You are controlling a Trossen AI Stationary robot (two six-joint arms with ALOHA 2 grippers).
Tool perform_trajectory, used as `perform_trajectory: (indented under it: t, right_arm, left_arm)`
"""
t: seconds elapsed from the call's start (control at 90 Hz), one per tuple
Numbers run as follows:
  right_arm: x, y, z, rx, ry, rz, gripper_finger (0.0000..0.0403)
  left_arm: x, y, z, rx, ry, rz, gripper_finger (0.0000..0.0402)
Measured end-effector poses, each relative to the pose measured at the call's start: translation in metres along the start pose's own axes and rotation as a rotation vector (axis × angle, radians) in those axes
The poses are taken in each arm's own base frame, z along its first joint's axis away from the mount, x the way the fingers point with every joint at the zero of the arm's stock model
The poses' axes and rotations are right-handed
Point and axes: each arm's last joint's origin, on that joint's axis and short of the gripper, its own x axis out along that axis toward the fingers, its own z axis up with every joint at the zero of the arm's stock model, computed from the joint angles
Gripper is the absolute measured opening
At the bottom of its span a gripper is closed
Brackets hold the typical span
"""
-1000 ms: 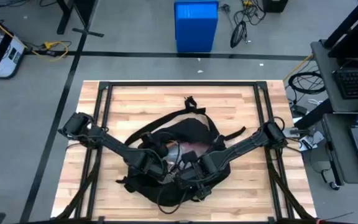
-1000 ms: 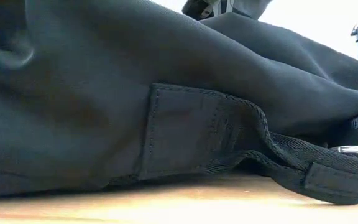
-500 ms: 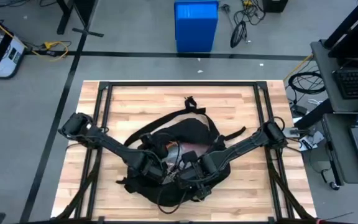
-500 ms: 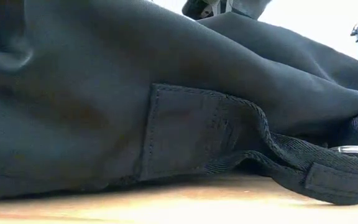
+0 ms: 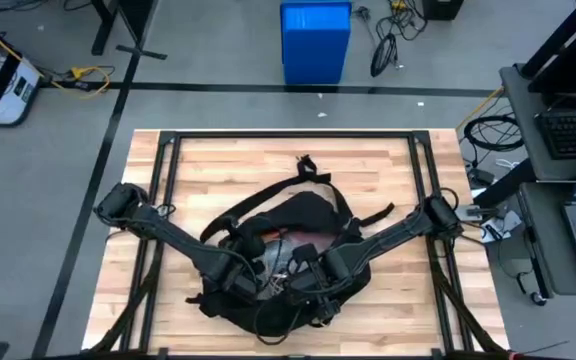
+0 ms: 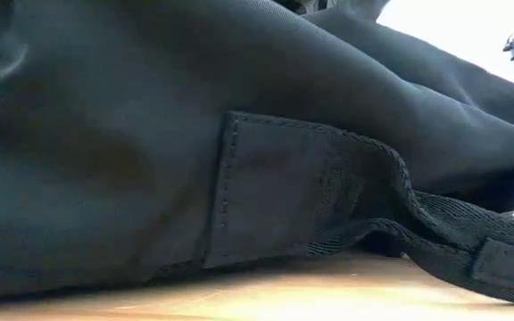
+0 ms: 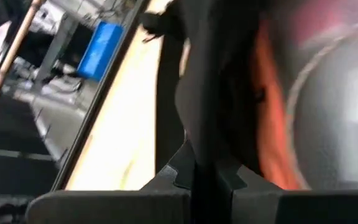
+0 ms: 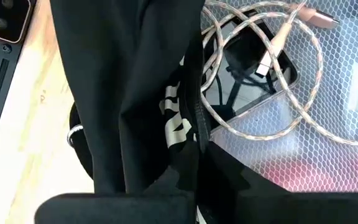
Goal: Unpack backpack
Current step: Remove the pink charger cable form the black backpack
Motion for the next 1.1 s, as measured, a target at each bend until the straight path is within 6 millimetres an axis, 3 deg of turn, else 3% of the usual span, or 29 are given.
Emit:
perform_trajectory:
  t: [0.222, 0.444, 0.567, 0.789, 0.967, 1.1]
  right_arm:
    - [0.000, -0.001, 0.001, 0.012, -0.013, -0.006, 0.0008]
    - [-0.010, -0.011, 0.007, 0.020, -0.105, -0.214, 0.0042]
    - [-0.013, -0.016, 0.009, 0.023, -0.139, -0.237, 0.0065]
    - [-0.015, -0.002, 0.004, 0.151, -0.084, 0.084, 0.0081]
    - [-0.019, 0.012, 0.002, 0.141, -0.078, 0.114, 0.0082]
    - [-0.033, 0.011, 0.003, 0.105, -0.149, 0.050, 0.0082]
  left_arm:
    - [0.000, 0.002, -0.001, -0.032, -0.003, 0.023, 0.0004]
    - [0.007, 0.004, -0.006, -0.039, 0.017, 0.050, 0.0004]
    - [0.011, 0.003, -0.012, -0.046, 0.025, 0.061, 0.0004]
    - [0.016, 0.003, -0.022, -0.057, 0.040, 0.084, 0.0004]
    - [0.018, 0.003, -0.024, -0.048, 0.045, 0.091, 0.0004]
    - [0.018, 0.003, -0.024, -0.052, 0.044, 0.089, 0.0004]
